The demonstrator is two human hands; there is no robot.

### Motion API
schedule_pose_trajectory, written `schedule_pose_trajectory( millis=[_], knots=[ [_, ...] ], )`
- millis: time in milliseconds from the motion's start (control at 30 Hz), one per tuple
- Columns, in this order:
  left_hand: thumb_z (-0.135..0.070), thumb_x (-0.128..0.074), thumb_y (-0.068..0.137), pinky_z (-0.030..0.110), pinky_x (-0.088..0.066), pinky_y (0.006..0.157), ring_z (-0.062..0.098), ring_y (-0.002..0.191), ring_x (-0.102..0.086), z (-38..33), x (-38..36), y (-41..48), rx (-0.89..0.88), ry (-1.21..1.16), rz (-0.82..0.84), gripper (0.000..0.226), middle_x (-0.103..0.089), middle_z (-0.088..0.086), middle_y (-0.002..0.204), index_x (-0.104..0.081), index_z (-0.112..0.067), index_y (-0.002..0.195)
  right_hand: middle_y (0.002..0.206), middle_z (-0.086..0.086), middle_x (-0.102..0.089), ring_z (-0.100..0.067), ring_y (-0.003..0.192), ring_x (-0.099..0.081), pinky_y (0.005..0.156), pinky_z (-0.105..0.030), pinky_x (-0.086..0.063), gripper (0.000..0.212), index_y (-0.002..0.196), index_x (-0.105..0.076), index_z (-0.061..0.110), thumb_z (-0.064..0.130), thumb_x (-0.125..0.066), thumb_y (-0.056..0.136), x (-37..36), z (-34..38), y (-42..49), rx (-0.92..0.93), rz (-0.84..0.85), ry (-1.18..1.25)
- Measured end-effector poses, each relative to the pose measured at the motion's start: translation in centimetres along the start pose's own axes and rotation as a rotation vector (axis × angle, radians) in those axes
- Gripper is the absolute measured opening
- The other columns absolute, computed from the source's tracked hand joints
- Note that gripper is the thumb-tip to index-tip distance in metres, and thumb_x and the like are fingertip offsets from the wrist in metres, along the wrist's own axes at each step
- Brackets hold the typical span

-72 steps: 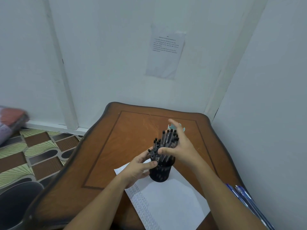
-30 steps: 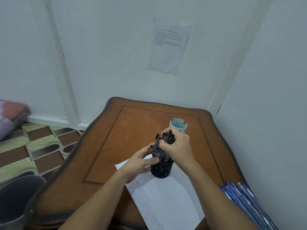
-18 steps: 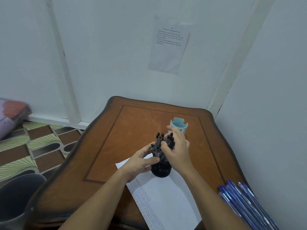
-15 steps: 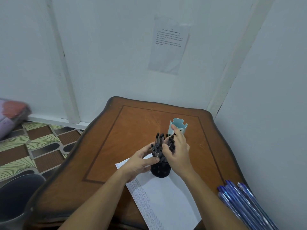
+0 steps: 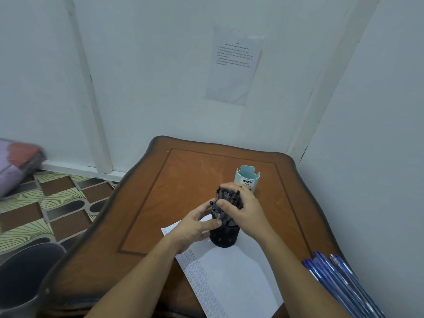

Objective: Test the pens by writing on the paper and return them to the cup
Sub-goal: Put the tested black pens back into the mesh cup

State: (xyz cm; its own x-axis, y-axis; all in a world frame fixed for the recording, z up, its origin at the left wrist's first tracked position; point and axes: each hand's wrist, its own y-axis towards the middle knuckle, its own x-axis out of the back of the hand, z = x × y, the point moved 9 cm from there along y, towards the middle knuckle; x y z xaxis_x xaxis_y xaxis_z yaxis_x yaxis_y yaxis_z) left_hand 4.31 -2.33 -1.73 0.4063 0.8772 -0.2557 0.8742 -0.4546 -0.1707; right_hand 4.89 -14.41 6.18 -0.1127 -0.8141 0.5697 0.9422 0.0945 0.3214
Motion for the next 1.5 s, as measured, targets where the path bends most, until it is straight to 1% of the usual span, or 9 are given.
schedule_pose_trajectory(
  millis=[100,200,333,467,600,700,800,1033,1500],
  knots=[
    [-0.024,-0.076,0.077,0.026,-0.053,0.084,0.017,0.122,-0.054,0.0,0.0,0.1,-0.003,0.016,0.003,0.059,-0.056,-0.011,0.134,-0.054,-0.039,0.130,0.117,0.032,-0.048,0.001,0.119,-0.045,0.105,-0.049,-0.034,0.046,0.108,-0.064,0.043,0.069,-0.044,0.076,-0.2,0.6,0.2,0.006,-0.029,-0.151],
    [-0.021,-0.076,0.079,0.027,-0.052,0.084,0.014,0.117,-0.058,-0.2,0.0,0.1,-0.016,0.015,0.007,0.058,-0.057,-0.013,0.132,-0.055,-0.039,0.129,0.138,0.023,-0.041,-0.004,0.134,-0.031,0.106,-0.040,-0.021,0.060,0.127,-0.055,0.044,0.069,-0.033,0.077,-0.8,0.4,-0.5,-0.030,0.025,-0.259],
    [-0.027,-0.076,0.073,0.030,-0.051,0.089,0.015,0.119,-0.057,-0.3,-0.2,0.0,-0.012,0.014,0.012,0.063,-0.055,-0.014,0.133,-0.054,-0.041,0.130,0.161,0.027,-0.002,-0.003,0.149,-0.002,0.117,-0.052,-0.015,0.063,0.139,-0.035,0.060,0.074,-0.049,0.080,-1.6,-0.7,-1.3,-0.083,0.188,-0.114],
    [-0.025,-0.076,0.077,0.028,-0.049,0.088,0.015,0.122,-0.055,-0.2,-0.2,-0.1,-0.018,0.021,0.005,0.057,-0.056,-0.014,0.134,-0.056,-0.043,0.128,0.143,0.043,-0.034,0.008,0.136,-0.037,0.105,-0.021,-0.042,0.107,0.144,-0.024,0.060,0.074,-0.079,0.054,0.0,-0.7,-2.1,-0.118,0.116,0.441],
    [-0.016,-0.071,0.086,0.023,-0.050,0.081,0.014,0.119,-0.056,-0.2,-0.2,-0.1,-0.022,0.050,0.015,0.052,-0.057,-0.012,0.133,-0.055,-0.042,0.129,0.132,0.041,-0.039,0.013,0.122,-0.046,0.090,-0.008,-0.044,0.139,0.152,-0.008,0.045,0.060,-0.092,0.042,-0.6,-2.9,-3.1,-0.223,0.225,0.441],
    [-0.014,-0.072,0.087,0.022,-0.051,0.082,0.009,0.113,-0.061,-0.1,-0.3,-0.1,-0.038,0.078,0.049,0.055,-0.058,-0.013,0.131,-0.054,-0.042,0.130,0.124,0.025,-0.059,0.016,0.109,-0.056,0.080,-0.004,-0.045,0.096,0.140,-0.032,0.039,0.026,-0.092,0.066,-1.1,-2.9,-3.2,-0.226,0.309,0.425],
    [-0.021,-0.080,0.075,0.040,-0.043,0.104,0.016,0.125,-0.054,0.1,-0.7,0.0,-0.057,0.160,0.098,0.069,-0.057,-0.011,0.135,-0.050,-0.043,0.134,0.115,0.020,-0.065,0.013,0.105,-0.060,0.078,-0.005,-0.047,0.069,0.128,-0.045,0.035,0.010,-0.084,0.076,-0.7,-3.3,-2.7,-0.243,0.259,0.416],
    [-0.028,-0.091,0.054,0.039,-0.038,0.111,0.007,0.120,-0.056,-0.3,-0.2,0.8,-0.191,0.281,-0.047,0.084,-0.064,-0.017,0.121,-0.052,-0.045,0.127,0.113,0.010,-0.069,-0.004,0.108,-0.065,0.085,-0.020,-0.053,0.081,0.123,-0.049,0.029,0.013,-0.094,0.058,-0.7,-3.9,-1.5,-0.267,0.248,0.406],
    [-0.024,-0.089,0.061,0.045,-0.041,0.109,0.009,0.120,-0.056,-0.3,-0.3,1.4,-0.229,0.268,-0.099,0.078,-0.065,-0.010,0.121,-0.055,-0.037,0.129,0.123,-0.003,-0.064,-0.020,0.116,-0.063,0.101,-0.047,-0.051,0.081,0.125,-0.052,0.031,0.001,-0.086,0.058,-1.2,-4.4,0.2,-0.290,0.397,0.433]
  ],
)
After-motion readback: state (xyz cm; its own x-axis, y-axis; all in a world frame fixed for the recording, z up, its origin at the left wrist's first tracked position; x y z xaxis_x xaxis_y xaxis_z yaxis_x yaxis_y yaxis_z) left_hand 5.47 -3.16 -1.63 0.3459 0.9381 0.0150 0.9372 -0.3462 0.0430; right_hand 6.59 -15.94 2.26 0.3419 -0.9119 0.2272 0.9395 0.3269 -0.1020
